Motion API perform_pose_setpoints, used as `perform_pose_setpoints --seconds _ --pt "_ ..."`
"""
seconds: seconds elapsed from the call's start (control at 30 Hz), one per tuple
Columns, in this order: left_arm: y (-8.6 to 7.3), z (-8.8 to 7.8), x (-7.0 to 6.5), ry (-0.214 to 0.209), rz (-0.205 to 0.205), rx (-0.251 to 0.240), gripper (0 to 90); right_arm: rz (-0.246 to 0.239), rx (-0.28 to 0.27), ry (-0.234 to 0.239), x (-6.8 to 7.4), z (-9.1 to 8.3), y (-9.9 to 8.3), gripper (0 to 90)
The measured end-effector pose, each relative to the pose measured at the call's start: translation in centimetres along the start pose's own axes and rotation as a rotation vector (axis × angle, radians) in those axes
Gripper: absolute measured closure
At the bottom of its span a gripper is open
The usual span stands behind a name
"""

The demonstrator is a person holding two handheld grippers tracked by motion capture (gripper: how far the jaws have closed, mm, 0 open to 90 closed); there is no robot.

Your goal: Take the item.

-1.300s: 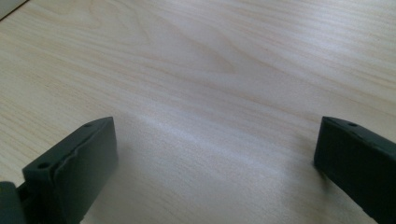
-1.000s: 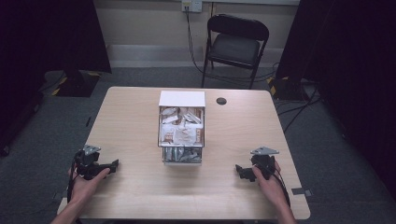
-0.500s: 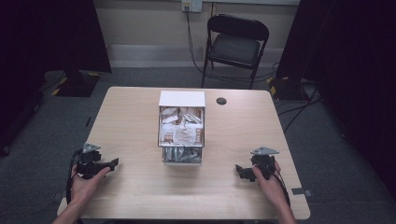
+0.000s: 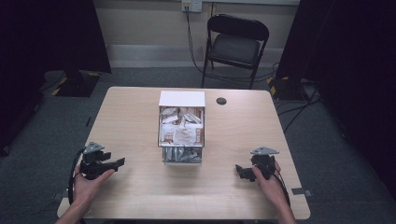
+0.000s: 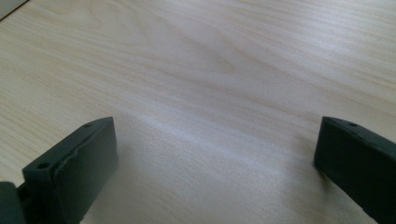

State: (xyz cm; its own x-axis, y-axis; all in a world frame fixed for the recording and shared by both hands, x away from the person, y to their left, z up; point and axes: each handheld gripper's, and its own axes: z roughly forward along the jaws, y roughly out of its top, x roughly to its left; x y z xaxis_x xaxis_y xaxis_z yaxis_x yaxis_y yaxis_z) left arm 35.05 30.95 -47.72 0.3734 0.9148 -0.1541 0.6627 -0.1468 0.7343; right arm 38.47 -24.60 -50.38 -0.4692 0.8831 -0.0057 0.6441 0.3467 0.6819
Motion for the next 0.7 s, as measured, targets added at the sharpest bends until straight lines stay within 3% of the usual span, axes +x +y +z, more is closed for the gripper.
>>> perform_pose_setpoints --seconds 0.1,0.17,0.27,0.4,0.6,0.67,0.7 --pt "0.3 -0.4 -0.4 -0.032 0.008 -0.033 33.4 0.0 0.0 0.0 0.0 0.0 0.0 0.0" --pt "0.6 -0.7 -0.6 -0.075 0.008 -0.046 35.0 0.0 0.0 0.0 0.0 0.0 0.0 0.0" --pt "0.6 -0.8 -0.8 -0.069 0.029 -0.043 36.2 0.0 0.0 0.0 0.0 0.0 0.0 0.0" --pt "1.2 -1.0 -1.3 -0.124 0.032 -0.044 37.6 0.0 0.0 0.0 0.0 0.0 0.0 0.0" --pt "1.9 -1.7 -2.0 -0.168 0.057 -0.064 39.9 0.0 0.0 0.0 0.0 0.0 0.0 0.0" --pt "2.2 -2.2 -2.5 -0.183 0.071 -0.082 42.0 0.0 0.0 0.0 0.0 0.0 0.0 0.0" --pt "2.4 -2.6 -2.9 -0.182 0.099 -0.081 44.5 0.0 0.0 0.0 0.0 0.0 0.0 0.0"
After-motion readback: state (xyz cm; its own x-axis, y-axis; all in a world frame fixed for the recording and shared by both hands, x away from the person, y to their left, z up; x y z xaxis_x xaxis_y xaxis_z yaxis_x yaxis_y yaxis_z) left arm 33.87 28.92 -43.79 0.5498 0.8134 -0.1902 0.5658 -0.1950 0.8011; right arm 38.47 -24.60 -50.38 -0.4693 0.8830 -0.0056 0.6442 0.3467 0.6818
